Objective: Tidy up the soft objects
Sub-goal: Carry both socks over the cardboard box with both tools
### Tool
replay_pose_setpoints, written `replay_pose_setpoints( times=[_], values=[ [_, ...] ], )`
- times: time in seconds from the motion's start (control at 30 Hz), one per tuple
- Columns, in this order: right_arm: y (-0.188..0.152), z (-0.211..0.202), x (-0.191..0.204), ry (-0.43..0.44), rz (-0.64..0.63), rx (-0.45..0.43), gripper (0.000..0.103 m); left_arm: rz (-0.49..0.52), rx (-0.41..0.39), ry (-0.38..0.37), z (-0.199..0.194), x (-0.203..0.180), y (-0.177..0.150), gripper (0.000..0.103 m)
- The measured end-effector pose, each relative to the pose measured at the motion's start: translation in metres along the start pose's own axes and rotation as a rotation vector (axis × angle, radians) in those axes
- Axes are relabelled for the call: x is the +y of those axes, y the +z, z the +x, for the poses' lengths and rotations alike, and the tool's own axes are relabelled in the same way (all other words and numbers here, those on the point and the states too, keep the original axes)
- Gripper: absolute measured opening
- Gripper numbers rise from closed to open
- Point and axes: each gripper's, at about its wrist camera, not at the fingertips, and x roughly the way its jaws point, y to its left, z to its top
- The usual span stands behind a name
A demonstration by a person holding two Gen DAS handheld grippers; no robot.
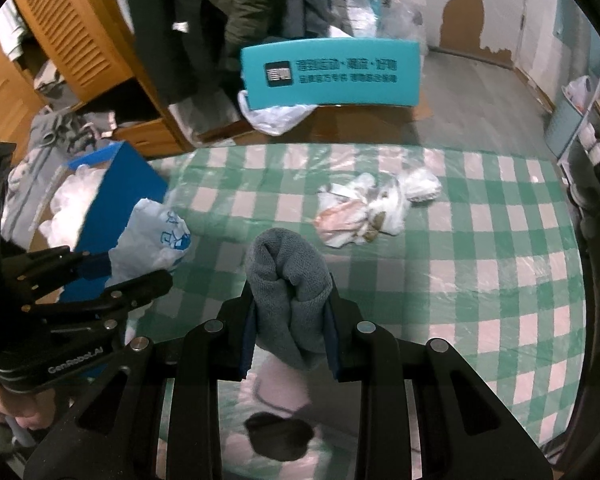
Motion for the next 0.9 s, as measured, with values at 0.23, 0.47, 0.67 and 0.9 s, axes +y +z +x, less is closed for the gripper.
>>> replay_pose_setpoints(
  times=[0.23,0.47,0.67,0.9],
  values=[
    [0.000,-0.009,0.024,0.024,-0.040,-0.011,0.027,-0.019,-0.027,0.012,-0.025,0.016,-0.012,0.042],
    [0.001,-0.015,0.049,0.059,-0.068,-0.014,0.027,-0.044,-0.049,0.019,-0.044,0.033,-0.025,0.042],
    [0.003,-0.018,0.074,0.074,-0.106,-0.021,0.027,-0.065,-0.072,0.027,-0.061,0.050,-0.038,0.042],
    [0.005,-0.016,0.104,0.096,-0.150,-0.019,0.027,-0.110,-0.093,0.047,-0.075,0.075,-0.049,0.042]
  ],
)
